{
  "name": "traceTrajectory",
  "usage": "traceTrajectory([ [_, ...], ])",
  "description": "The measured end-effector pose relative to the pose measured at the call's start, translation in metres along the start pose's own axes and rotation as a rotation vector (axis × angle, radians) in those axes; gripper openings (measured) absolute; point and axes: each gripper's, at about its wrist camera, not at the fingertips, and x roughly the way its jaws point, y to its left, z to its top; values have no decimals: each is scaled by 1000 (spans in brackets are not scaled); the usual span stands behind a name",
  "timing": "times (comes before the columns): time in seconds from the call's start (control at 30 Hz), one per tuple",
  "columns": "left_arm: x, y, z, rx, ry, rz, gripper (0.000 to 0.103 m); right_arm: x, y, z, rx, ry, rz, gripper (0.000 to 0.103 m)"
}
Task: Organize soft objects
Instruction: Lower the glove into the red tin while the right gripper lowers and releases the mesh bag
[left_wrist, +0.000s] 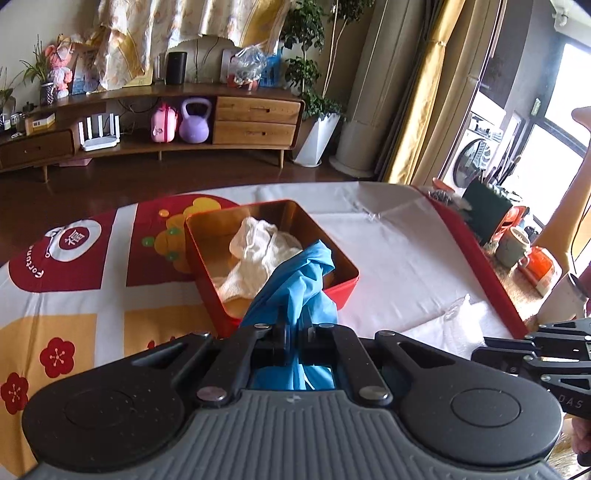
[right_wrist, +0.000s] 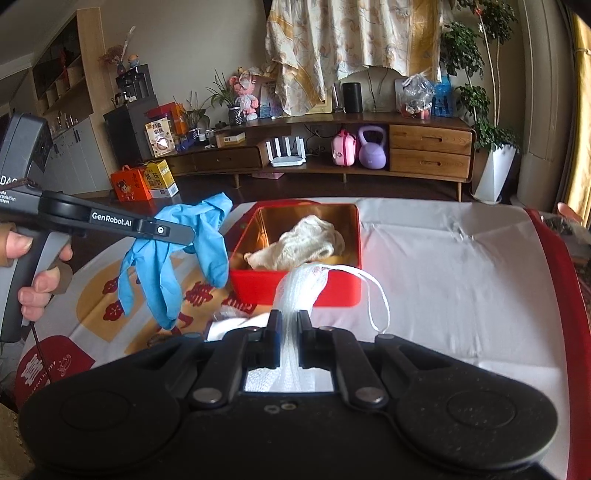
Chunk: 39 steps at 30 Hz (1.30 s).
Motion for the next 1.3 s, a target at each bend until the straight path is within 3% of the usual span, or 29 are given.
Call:
traceTrajectory([
  [0.33, 11, -4, 50, 15, -29, 27, 4, 24, 1, 56, -62, -32, 16, 7],
  [0.7, 72, 9, 88, -8, -19, 81, 4, 96, -7, 100, -114, -30, 11, 7],
  [1.03, 138, 26, 90, -67, 20, 96, 4, 169, -14, 100, -109, 12, 3, 8],
  [1.3, 178, 33, 74, -70, 78, 107, 4, 202, -28, 83, -58, 56, 0, 10],
])
